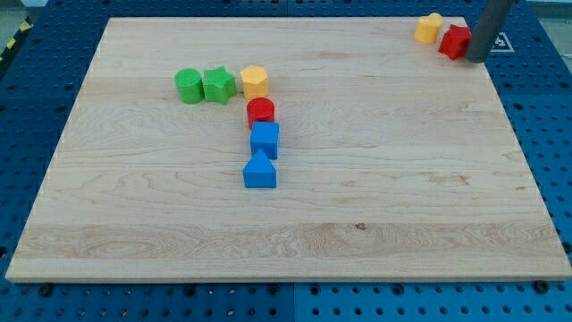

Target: Place the yellow hexagon right the red circle

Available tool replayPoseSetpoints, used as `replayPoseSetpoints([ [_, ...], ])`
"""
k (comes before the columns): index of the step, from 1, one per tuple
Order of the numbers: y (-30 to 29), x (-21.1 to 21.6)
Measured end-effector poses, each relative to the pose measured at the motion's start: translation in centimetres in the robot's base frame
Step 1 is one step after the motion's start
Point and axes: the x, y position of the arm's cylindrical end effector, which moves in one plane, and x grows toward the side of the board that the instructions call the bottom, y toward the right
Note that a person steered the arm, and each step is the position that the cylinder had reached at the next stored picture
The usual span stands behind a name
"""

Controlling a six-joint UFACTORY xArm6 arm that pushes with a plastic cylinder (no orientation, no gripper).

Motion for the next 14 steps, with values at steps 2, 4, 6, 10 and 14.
replayPoseSetpoints([
  [2,-1.1,-1.2],
  [4,-15.5,1.5],
  [6,-37.0,1.3],
  [10,-52.6,5.1],
  [14,-41.4,6.8],
])
